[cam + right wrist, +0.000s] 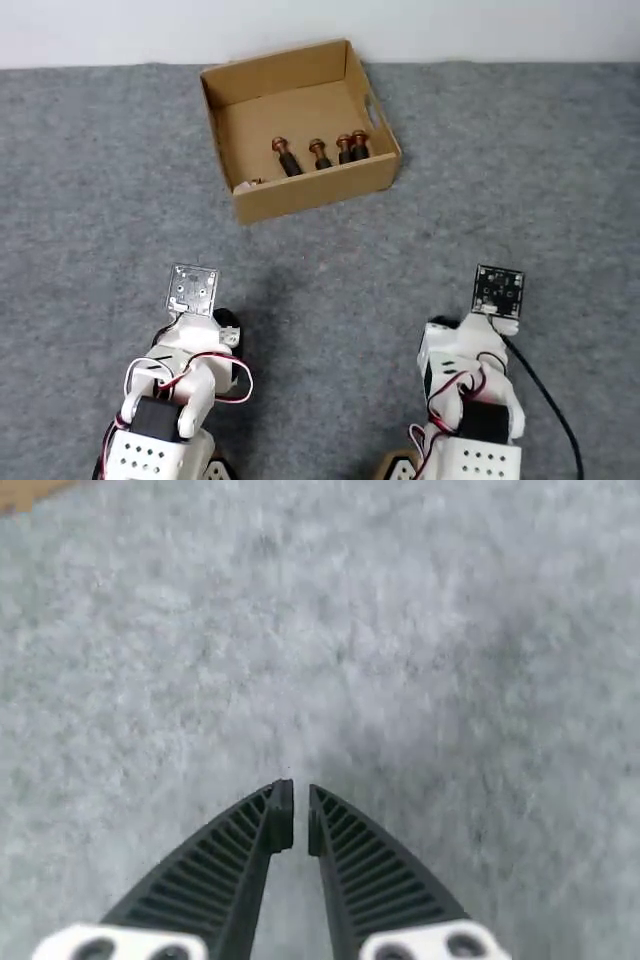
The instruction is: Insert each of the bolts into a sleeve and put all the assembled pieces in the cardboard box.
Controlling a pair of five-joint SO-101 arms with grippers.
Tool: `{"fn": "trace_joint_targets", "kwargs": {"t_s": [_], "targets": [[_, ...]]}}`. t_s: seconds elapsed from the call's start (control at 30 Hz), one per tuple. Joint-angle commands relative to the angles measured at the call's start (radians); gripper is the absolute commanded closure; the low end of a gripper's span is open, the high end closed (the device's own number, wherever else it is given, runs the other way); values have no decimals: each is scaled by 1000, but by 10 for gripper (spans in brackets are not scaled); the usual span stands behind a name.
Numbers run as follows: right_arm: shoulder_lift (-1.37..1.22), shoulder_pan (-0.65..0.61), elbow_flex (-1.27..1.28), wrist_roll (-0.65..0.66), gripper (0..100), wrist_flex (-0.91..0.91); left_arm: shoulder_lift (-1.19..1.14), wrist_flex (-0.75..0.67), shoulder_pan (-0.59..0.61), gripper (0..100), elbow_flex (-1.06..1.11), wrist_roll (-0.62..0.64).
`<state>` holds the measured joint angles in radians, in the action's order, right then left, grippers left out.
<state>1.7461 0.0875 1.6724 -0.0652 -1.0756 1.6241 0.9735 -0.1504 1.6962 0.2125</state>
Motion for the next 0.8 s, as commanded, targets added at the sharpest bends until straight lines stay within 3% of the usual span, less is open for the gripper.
{"fn": "trace_joint_targets", "kwargs": {"t_s": [0.0,0.23,0.77], "targets": [[42,-4,14,9,990,-99,11,6,3,995,-5,-6],[50,-2,12,9,989,-225,11,6,3,995,-5,-6],[51,-5,12,11,989,-223,11,6,0,995,-5,-6]]}}
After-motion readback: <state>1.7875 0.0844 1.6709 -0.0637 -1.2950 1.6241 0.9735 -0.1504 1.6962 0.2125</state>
